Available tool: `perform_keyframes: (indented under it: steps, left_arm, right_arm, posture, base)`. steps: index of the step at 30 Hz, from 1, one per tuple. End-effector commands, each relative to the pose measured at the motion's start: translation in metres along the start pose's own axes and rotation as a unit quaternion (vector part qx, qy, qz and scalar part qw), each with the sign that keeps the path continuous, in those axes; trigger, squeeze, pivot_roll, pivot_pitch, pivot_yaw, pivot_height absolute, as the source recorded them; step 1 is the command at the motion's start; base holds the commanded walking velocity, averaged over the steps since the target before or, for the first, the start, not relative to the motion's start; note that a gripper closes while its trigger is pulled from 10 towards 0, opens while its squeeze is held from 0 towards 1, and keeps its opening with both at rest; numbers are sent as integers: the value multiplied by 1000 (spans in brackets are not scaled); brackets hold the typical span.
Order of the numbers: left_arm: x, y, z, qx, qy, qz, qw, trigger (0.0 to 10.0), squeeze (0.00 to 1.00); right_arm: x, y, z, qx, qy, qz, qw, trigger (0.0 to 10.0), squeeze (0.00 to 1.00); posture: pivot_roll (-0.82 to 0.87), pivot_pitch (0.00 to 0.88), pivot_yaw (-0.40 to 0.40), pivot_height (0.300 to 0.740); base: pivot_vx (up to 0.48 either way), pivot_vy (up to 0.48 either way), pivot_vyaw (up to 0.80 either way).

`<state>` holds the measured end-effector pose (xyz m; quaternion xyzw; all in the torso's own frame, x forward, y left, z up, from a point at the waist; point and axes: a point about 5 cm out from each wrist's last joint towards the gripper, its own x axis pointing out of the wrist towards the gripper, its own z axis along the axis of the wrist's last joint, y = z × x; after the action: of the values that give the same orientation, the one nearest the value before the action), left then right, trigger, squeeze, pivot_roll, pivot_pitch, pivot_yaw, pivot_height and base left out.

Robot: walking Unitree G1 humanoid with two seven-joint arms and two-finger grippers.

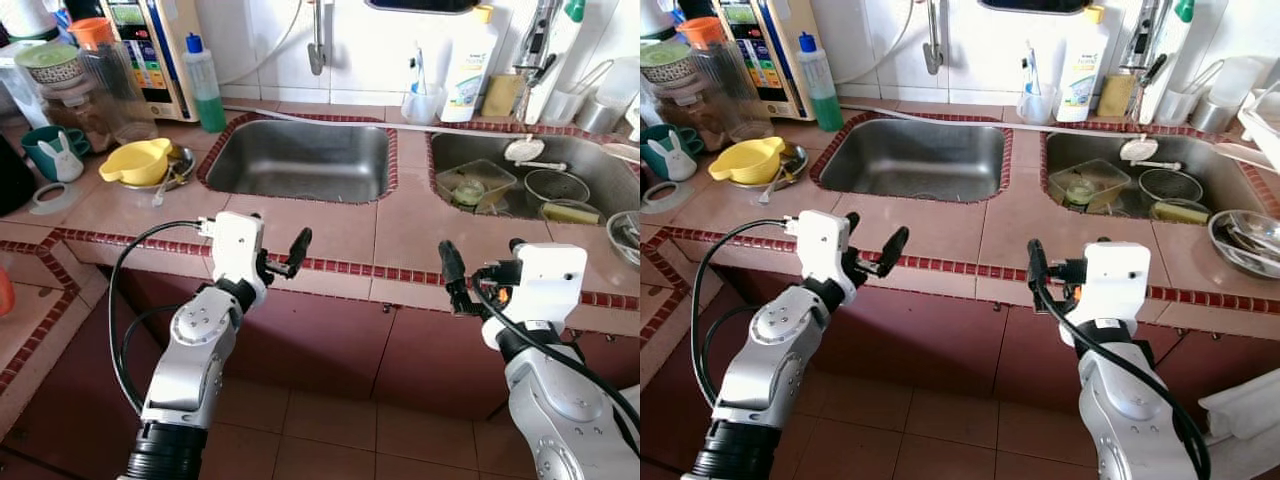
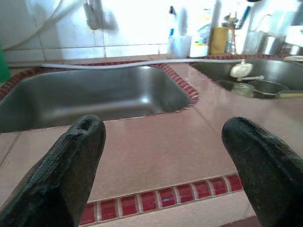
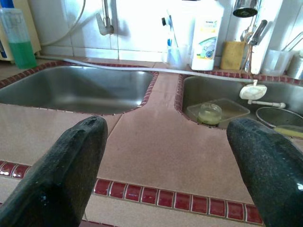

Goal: Kitchen organization

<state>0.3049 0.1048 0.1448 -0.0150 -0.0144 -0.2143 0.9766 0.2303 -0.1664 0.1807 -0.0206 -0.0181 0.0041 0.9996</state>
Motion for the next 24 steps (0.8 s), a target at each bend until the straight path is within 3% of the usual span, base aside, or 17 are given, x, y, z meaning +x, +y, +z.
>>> perform_keyframes:
  steps: [1,21,24]
  left_arm:
    - [0,2,-2,2,7,3,1000,10000,0]
    - [2,1,-2,5,11,-3,1000,10000,0]
    - [2,1,-3,4,12,-5,1000,10000,0]
  right_arm:
    - [0,0,6,-1,-14,-4,1000,10000,0]
    - [0,-3,8,-1,-19,-18,1000,10000,0]
    - [0,-4,8,-5,-19,-22,1000,10000,0]
  posture:
    - [-47,0,79,740]
    - [-54,0,87,740]
    - [-57,0,88,740]
  base:
    - [0,368,0]
    - [0,373,0]
    - [0,0,0]
